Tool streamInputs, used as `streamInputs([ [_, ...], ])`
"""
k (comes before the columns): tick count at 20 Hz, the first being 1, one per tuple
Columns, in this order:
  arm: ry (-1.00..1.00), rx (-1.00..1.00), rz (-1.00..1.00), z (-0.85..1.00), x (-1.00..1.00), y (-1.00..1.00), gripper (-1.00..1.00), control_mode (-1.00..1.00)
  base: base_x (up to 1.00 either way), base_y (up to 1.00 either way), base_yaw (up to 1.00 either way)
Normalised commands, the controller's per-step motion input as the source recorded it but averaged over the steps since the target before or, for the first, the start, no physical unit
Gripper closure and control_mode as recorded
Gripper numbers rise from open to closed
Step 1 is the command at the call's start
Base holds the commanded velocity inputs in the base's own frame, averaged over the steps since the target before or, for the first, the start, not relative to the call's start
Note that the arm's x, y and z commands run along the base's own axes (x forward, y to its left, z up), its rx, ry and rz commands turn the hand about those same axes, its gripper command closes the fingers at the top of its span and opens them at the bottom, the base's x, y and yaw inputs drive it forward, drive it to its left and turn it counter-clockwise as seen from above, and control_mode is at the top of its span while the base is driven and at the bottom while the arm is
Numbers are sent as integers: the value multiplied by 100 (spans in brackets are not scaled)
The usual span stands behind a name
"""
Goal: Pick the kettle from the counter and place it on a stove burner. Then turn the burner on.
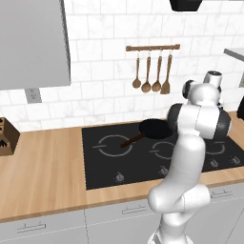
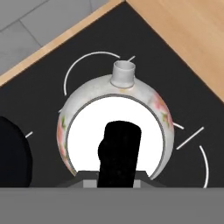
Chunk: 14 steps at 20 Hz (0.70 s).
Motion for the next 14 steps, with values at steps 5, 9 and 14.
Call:
streamInputs([
  [5,0,2,0,-10,12,-3,100,-100,0,0,0],
  [9,0,1,0,0,10,-4,100,-100,0,0,0],
  [14,0,0,0,-5,12,-3,100,-100,0,0,0],
])
